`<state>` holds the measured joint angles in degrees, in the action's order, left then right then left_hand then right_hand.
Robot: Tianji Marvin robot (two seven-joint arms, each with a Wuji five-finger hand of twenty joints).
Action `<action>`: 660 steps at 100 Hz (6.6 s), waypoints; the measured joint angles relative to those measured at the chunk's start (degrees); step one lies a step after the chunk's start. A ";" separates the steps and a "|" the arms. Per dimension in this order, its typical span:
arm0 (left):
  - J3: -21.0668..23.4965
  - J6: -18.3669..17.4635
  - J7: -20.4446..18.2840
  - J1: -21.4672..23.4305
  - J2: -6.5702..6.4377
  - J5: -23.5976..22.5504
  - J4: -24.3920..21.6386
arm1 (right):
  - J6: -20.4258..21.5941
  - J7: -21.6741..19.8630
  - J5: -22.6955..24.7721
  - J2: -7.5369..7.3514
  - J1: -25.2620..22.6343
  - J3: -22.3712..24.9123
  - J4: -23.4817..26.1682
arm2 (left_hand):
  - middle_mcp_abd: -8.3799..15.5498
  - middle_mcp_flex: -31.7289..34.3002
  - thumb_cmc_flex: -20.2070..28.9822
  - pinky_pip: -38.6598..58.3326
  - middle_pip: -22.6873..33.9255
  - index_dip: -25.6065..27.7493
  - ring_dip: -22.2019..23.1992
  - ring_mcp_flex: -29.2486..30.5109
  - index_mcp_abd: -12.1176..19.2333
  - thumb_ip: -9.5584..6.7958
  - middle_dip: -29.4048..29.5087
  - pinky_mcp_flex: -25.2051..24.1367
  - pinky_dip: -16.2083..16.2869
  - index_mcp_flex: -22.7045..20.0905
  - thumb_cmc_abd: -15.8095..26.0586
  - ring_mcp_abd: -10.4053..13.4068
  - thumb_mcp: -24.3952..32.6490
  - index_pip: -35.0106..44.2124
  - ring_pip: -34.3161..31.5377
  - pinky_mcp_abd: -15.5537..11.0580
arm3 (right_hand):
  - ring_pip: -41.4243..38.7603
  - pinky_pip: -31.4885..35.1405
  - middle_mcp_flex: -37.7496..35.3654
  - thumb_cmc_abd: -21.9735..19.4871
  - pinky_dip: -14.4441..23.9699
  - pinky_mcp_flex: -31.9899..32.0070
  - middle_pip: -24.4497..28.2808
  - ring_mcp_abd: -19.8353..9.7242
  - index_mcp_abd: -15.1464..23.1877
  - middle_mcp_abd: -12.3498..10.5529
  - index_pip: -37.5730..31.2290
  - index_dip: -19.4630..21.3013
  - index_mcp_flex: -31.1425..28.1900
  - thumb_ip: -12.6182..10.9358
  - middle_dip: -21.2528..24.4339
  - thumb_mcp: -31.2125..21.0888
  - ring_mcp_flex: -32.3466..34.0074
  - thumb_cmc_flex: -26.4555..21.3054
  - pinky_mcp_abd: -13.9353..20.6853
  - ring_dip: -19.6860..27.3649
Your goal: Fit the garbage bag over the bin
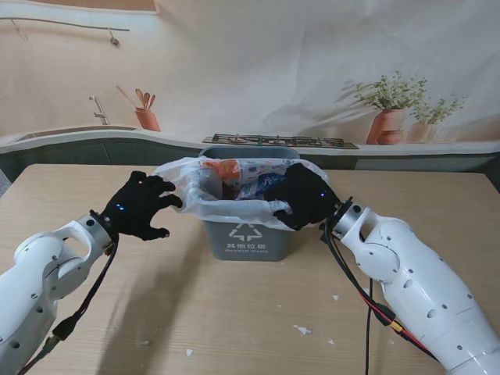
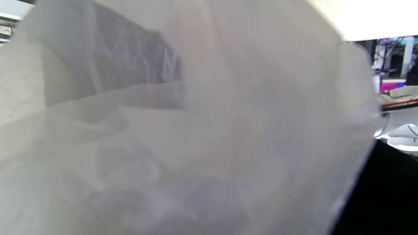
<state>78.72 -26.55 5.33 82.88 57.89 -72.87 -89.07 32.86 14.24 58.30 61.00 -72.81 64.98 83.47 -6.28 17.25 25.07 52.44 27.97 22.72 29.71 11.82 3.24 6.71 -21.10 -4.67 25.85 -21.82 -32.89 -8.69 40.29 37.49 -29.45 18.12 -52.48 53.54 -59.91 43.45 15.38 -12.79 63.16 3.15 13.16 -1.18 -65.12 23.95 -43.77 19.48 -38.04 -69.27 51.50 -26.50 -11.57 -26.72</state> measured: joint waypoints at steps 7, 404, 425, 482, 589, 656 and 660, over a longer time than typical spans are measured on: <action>2.24 -2.13 0.41 1.04 0.30 1.40 -0.45 | 0.00 0.00 0.02 -0.01 -0.01 0.00 0.02 | 0.00 -0.38 0.03 -0.01 0.00 0.34 0.00 0.00 -0.47 -0.01 0.00 0.00 -0.03 0.04 3.19 0.00 -7.24 -0.02 0.01 0.00 | 0.00 0.00 0.00 0.00 0.00 0.01 0.00 0.00 0.00 0.00 0.00 0.02 0.00 0.00 0.00 0.00 0.00 0.00 0.00 0.00; -19.46 24.07 -27.09 -31.91 3.88 49.74 16.56 | 1.39 3.61 2.11 -0.39 3.60 -3.52 -4.62 | -0.03 4.83 4.41 -21.32 -0.85 -7.53 -2.11 -2.62 -7.29 -2.29 0.03 -0.26 1.05 -4.51 6.11 -0.95 -5.47 -14.45 6.64 2.41 | -1.36 0.01 0.55 -1.34 -0.01 0.77 1.32 0.00 -0.26 0.00 -0.31 0.79 0.55 0.00 -0.08 0.00 -0.67 0.00 0.02 -0.71; -20.40 25.01 -21.35 -32.11 4.34 48.40 17.29 | 1.37 3.54 1.89 -0.36 3.99 -4.04 -4.90 | 0.67 18.05 12.09 -17.51 6.32 -2.03 0.14 6.48 -5.63 -1.08 -7.66 -0.04 3.11 -14.33 2.32 -0.98 1.87 1.80 0.36 2.41 | -1.38 0.01 0.55 -1.42 -0.01 0.77 1.33 0.00 -0.26 0.00 -0.52 0.80 0.57 0.00 -0.08 0.00 -0.67 0.00 0.02 -0.72; -25.13 33.37 -1.63 -34.43 11.06 51.98 27.12 | 1.54 3.41 1.41 -0.35 4.88 -5.14 -5.75 | 1.43 29.68 19.73 -4.42 6.81 2.65 2.22 13.54 -2.33 1.42 -18.50 -0.03 1.10 -22.05 3.47 -2.65 0.30 18.01 -6.05 3.09 | -1.40 0.01 0.55 -1.59 -0.01 0.77 1.33 0.00 -0.27 0.00 -0.83 1.02 0.57 0.00 -0.08 -0.01 -0.67 0.00 0.03 -0.73; -32.61 41.46 -18.83 -38.07 7.96 46.51 28.62 | 1.48 3.47 0.53 -0.26 5.85 -6.62 -6.84 | -0.06 -2.95 3.35 -5.56 0.11 -4.40 -0.13 -2.84 -12.85 2.40 -1.41 -0.12 -0.94 2.01 6.94 -3.07 3.00 -9.58 2.65 2.24 | -1.44 0.01 0.55 -1.46 -0.02 0.77 1.33 0.00 -0.27 0.00 -2.27 1.58 0.55 0.00 -0.08 -0.11 -0.67 0.21 0.12 -0.73; -19.55 41.55 -11.59 -30.70 9.94 58.92 25.63 | -0.41 3.41 0.04 0.07 6.82 -8.31 -7.28 | -0.79 -4.42 6.83 -34.65 -10.62 -10.08 -2.81 -6.47 -15.83 -2.92 4.74 -1.45 10.38 5.82 16.35 -1.74 -23.20 -19.93 17.45 2.15 | -2.59 0.01 0.55 -1.52 -0.02 0.91 1.36 0.12 -0.35 0.06 -2.02 1.58 0.55 0.00 -0.08 -0.44 -0.67 0.10 0.13 -0.74; -18.74 40.97 -11.03 -30.18 10.00 59.06 25.24 | -0.51 3.41 0.10 0.09 6.83 -8.31 -7.28 | -0.79 -4.42 7.39 -35.93 -10.62 -10.36 -2.81 -6.47 -15.86 -4.25 4.74 -1.44 10.53 5.80 16.48 -1.74 -23.20 -20.21 17.50 2.15 | -2.62 0.01 0.55 -1.52 -0.02 0.91 1.36 0.13 -0.35 0.06 -2.02 1.58 0.55 0.00 -0.08 -0.44 -0.67 0.10 0.13 -0.74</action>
<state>59.98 14.42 -5.69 52.70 67.89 -13.81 -63.83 32.35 17.65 58.40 61.09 -65.99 56.67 76.19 -7.07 12.82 32.46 16.51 17.35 12.37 26.90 5.36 -12.62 2.46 -16.36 -6.11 36.38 -16.03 -16.40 -10.43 17.09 17.28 -11.95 20.27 -55.10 53.55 -59.36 41.93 15.36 -11.87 64.52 3.28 12.81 -1.12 -67.14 25.53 -43.21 19.48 -38.12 -69.70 50.83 -26.41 -11.44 -27.46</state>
